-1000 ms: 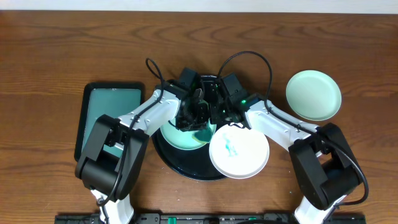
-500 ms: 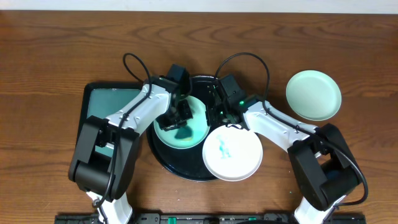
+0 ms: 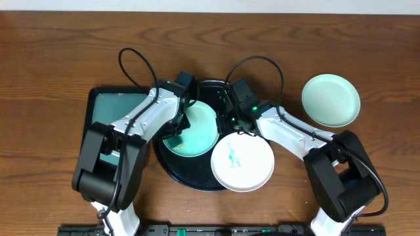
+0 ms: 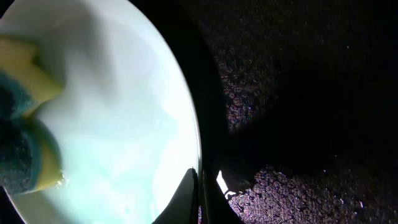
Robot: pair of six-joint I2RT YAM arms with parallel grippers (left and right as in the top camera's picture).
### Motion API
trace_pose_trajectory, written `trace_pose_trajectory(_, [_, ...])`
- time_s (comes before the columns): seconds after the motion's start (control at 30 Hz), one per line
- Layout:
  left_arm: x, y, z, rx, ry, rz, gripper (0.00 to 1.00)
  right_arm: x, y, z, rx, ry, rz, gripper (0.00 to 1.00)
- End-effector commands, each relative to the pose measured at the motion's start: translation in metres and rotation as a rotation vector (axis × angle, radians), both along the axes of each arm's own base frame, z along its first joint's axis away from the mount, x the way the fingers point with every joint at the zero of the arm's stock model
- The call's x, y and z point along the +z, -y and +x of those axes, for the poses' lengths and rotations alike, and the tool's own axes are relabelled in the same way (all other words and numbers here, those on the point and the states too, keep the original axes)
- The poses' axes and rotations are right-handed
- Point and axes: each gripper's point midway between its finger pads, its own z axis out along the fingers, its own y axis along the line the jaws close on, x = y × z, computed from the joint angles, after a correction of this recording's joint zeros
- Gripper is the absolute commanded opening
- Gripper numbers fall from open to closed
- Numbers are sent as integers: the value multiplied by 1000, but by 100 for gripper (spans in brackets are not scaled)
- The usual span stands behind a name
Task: Clean dirty plates on tray and stack at the side
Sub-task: 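Scrub the tilted green plate with the sponge in the left gripper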
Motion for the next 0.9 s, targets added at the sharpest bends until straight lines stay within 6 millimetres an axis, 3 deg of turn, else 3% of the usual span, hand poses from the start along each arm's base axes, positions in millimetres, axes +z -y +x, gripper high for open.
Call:
trace_pose_trajectory(0.0, [-20,-28,-18,-56,-102,91,7,5,8,7,-37,31,-31,2])
trace_pose_trajectory(0.37, [-23,94,-37,-347,-168,-451,7,5,8,7,-37,31,-31,2])
trace_pose_trajectory(0.63, [-10,136,-33,-415,-131,-690,7,4,9,6,-37,25,-35,2])
trace_pose_trajectory(0.87, [-1,153,-34,-454,-119,-803,7,4,9,6,-37,26,-34,1])
